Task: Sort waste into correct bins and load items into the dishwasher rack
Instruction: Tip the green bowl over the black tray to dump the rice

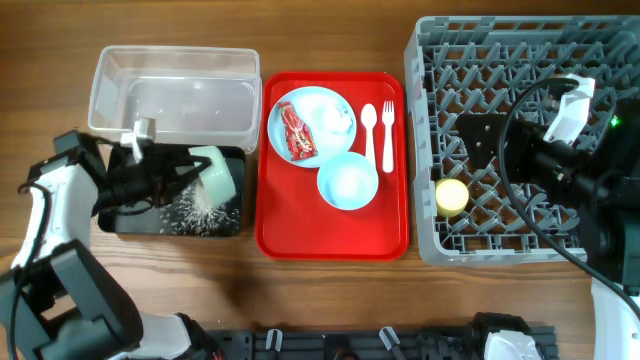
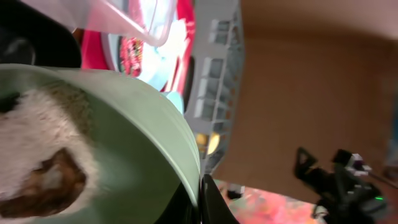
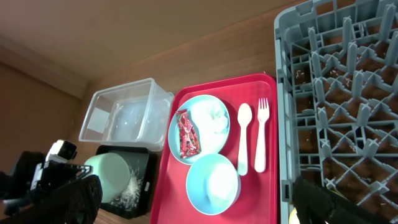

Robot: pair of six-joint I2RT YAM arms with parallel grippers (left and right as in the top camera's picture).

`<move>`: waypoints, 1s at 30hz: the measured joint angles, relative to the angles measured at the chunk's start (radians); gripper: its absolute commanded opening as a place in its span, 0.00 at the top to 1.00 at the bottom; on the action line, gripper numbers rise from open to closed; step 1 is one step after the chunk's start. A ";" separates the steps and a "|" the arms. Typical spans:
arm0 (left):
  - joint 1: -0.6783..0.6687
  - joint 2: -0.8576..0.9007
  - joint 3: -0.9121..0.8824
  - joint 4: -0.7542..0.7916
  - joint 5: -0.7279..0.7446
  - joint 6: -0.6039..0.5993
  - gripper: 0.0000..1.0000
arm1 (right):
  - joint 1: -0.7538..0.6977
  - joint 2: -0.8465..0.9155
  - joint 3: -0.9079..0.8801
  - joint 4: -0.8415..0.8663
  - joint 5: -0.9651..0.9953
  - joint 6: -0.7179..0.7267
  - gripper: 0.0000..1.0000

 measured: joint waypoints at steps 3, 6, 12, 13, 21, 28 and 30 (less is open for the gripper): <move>0.024 0.009 -0.010 -0.009 0.039 0.016 0.96 | 0.000 0.000 0.000 0.000 0.000 0.000 0.01; 0.034 0.009 -0.011 -0.016 0.061 0.023 0.96 | 0.000 0.000 0.000 0.000 0.000 0.000 0.01; 0.034 0.009 -0.011 -0.018 0.085 0.027 0.96 | 0.000 0.000 0.000 0.000 0.000 0.000 0.01; 0.034 0.009 -0.011 -0.024 0.090 0.026 0.96 | 0.000 0.000 0.000 0.000 0.000 0.000 0.01; 0.042 0.009 -0.013 -0.110 0.173 0.086 0.96 | 0.000 0.000 0.000 0.007 0.000 0.000 0.01; 0.045 0.009 -0.013 -0.092 0.207 0.090 0.96 | 0.000 0.000 0.000 0.007 0.000 0.000 0.01; 0.045 0.009 -0.013 -0.085 0.210 0.089 0.96 | 0.000 0.000 0.000 0.008 0.000 0.000 0.01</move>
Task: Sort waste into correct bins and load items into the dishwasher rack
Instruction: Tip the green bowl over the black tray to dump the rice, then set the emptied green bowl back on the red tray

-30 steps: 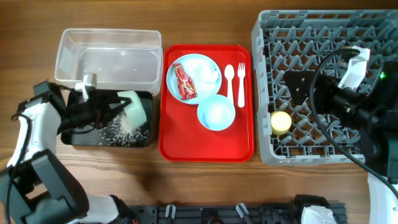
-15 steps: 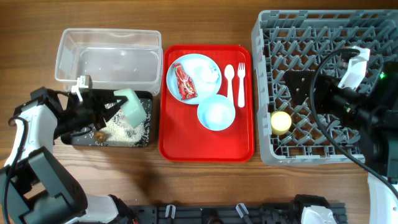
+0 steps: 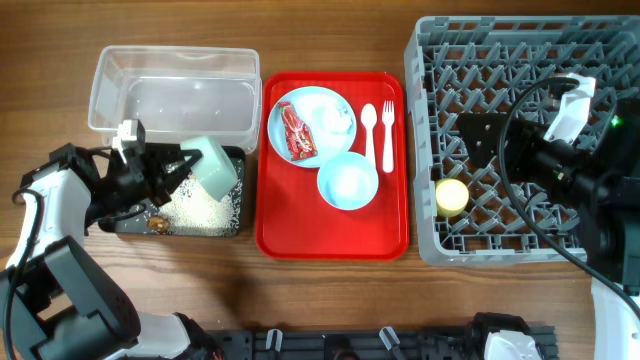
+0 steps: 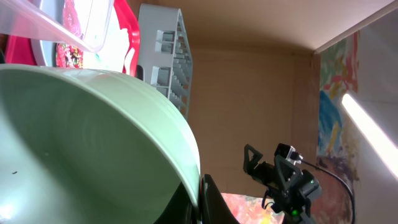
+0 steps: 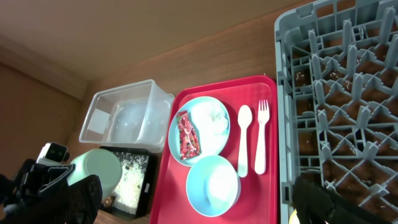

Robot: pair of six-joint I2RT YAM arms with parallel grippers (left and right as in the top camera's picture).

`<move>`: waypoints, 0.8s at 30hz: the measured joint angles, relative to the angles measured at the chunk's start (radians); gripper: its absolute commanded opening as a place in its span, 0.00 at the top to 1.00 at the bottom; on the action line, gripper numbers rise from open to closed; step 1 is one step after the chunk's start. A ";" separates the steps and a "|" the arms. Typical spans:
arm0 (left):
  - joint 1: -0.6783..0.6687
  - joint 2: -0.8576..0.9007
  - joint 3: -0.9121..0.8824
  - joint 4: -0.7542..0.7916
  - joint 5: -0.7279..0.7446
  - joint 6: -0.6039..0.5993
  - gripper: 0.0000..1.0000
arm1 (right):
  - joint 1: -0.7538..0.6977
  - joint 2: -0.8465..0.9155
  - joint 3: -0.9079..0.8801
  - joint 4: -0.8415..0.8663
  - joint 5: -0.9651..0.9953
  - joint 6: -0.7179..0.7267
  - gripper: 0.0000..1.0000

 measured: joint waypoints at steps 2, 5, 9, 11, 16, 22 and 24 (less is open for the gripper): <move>0.000 0.000 0.000 0.000 0.000 0.000 0.96 | 0.000 0.000 0.000 0.000 0.000 0.000 0.01; 0.000 0.000 0.000 0.000 0.000 0.000 0.96 | 0.000 0.000 0.000 0.000 0.000 0.000 0.01; -0.002 0.000 0.000 -0.009 0.000 0.000 0.96 | 0.000 0.000 0.000 0.000 0.000 0.000 0.01; -0.015 0.000 0.000 -0.014 0.000 0.000 0.96 | 0.000 0.000 0.000 0.000 0.000 0.000 0.00; -0.134 -0.038 0.000 -0.014 -0.022 -0.009 0.96 | 0.000 0.000 0.000 0.004 0.000 0.000 0.00; -0.398 -0.122 0.006 0.096 -0.293 -0.189 0.96 | 0.000 0.000 0.000 0.008 0.000 0.011 0.00; -0.500 -0.133 0.008 0.155 -0.436 -0.279 0.96 | 0.000 0.000 0.000 0.008 0.000 0.016 0.00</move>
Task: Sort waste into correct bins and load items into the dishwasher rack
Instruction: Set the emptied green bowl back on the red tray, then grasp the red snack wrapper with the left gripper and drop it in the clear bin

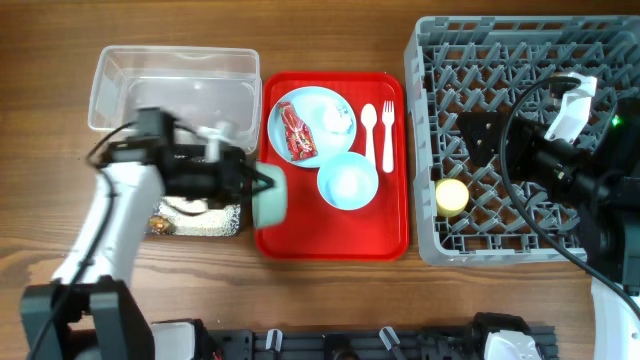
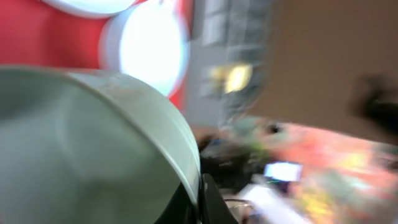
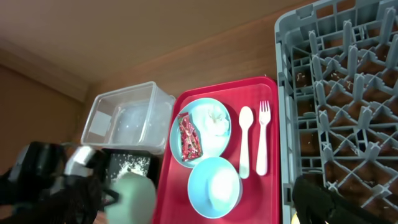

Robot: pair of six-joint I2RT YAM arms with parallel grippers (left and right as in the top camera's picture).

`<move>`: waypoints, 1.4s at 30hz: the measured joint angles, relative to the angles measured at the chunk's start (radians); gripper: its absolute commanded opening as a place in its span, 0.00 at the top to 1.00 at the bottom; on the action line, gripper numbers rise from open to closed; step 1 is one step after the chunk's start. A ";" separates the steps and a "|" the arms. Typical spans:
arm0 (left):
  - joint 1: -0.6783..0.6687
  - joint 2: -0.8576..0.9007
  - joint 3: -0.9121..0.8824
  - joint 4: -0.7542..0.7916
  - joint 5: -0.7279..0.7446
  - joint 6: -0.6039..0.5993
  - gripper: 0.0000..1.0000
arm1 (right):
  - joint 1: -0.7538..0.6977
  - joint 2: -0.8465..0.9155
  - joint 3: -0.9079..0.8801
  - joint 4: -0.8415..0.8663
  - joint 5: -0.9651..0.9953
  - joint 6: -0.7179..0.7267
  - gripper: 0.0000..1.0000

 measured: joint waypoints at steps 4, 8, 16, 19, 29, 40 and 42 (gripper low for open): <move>-0.233 -0.001 0.000 0.127 -0.307 -0.202 0.96 | 0.000 0.000 0.000 0.000 0.000 0.007 0.00; -0.437 -0.001 0.002 0.212 -0.583 -0.357 0.96 | 0.000 0.000 0.000 0.000 0.000 0.007 0.00; -0.747 0.003 0.002 0.225 -0.985 -0.518 0.73 | 0.000 0.000 0.000 0.000 0.000 0.008 0.00; -0.782 0.016 0.002 0.227 -1.048 -0.541 0.63 | 0.000 0.000 0.000 0.000 0.000 0.008 0.00; -0.775 0.020 0.238 0.043 -1.111 -0.518 0.15 | 0.000 0.000 0.000 0.000 0.000 0.008 0.00; -0.557 0.111 0.376 0.287 -1.113 -0.382 0.23 | 0.000 0.000 0.000 0.000 0.000 0.011 0.00; -0.534 0.190 0.376 0.315 -1.107 -0.375 0.24 | 0.000 0.000 0.000 0.000 0.000 0.011 0.00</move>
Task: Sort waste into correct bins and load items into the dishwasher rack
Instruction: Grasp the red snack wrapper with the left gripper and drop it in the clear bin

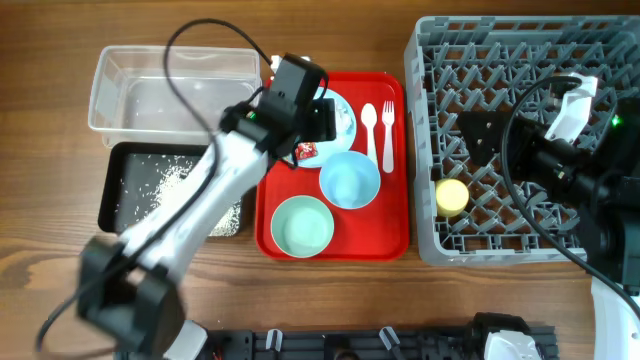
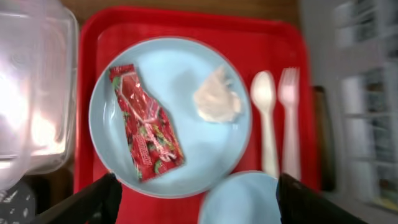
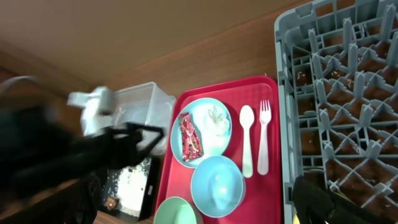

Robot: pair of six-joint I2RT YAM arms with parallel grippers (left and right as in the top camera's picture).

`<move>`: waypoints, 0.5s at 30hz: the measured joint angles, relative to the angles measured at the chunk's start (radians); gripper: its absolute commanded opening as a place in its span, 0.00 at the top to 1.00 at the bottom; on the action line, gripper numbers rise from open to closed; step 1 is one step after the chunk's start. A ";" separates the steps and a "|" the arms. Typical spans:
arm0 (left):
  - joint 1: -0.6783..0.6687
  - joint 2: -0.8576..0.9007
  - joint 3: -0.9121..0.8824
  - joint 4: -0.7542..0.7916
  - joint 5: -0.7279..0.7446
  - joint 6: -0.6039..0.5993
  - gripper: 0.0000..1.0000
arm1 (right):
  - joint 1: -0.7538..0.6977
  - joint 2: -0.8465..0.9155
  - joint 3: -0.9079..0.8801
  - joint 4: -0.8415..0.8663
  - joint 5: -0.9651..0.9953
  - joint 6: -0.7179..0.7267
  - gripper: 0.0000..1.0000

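An empty green bowl (image 1: pixel 303 226) stands upright at the front left of the red tray (image 1: pixel 390 235), with a blue bowl (image 1: pixel 349 180) just behind it. My left gripper (image 1: pixel 318 112) hovers open and empty over the blue plate (image 2: pixel 180 74), which holds a red wrapper (image 2: pixel 146 130) and a crumpled napkin (image 2: pixel 216 102). A white spoon (image 1: pixel 368 125) and fork (image 1: pixel 388 135) lie at the tray's right. My right gripper (image 3: pixel 199 202) hangs open and empty above the grey dishwasher rack (image 1: pixel 530 40), in which a yellow cup (image 1: pixel 451 196) sits.
A black bin (image 1: pixel 170 190) holding rice and food scraps sits left of the tray. Behind it is a clear plastic bin (image 1: pixel 175 90). My left arm stretches from the front left corner across the black bin.
My left gripper held the green bowl at the tray's left edge. Now the bowl rests on the tray's front left, and the gripper is open farther back over the plate.
My left gripper first held the green bowl tipped over the black bin with rice spilling out. Then the bowl was empty over the bin. Then it was at the tray's edge, and now it stands released on the tray. The right arm stayed still.
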 measured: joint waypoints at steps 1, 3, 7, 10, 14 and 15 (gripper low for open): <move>0.006 0.050 0.000 0.014 0.005 0.008 0.24 | 0.000 0.000 0.000 0.000 0.000 0.000 0.00; 0.010 0.127 -0.001 0.043 0.011 0.008 0.25 | 0.000 0.000 0.000 -0.001 0.000 0.000 0.00; 0.010 0.228 -0.002 0.103 0.012 0.007 0.25 | 0.000 0.002 0.000 -0.002 0.000 0.000 0.00; 0.010 0.261 -0.002 0.130 -0.017 -0.002 0.24 | 0.000 0.008 0.000 -0.011 0.000 0.000 0.00; 0.010 0.309 -0.002 0.148 -0.051 -0.013 0.26 | 0.000 0.024 0.000 -0.024 0.000 0.000 0.00; 0.010 0.319 -0.002 0.148 -0.057 -0.017 0.26 | 0.000 0.028 0.000 -0.026 0.000 0.000 0.00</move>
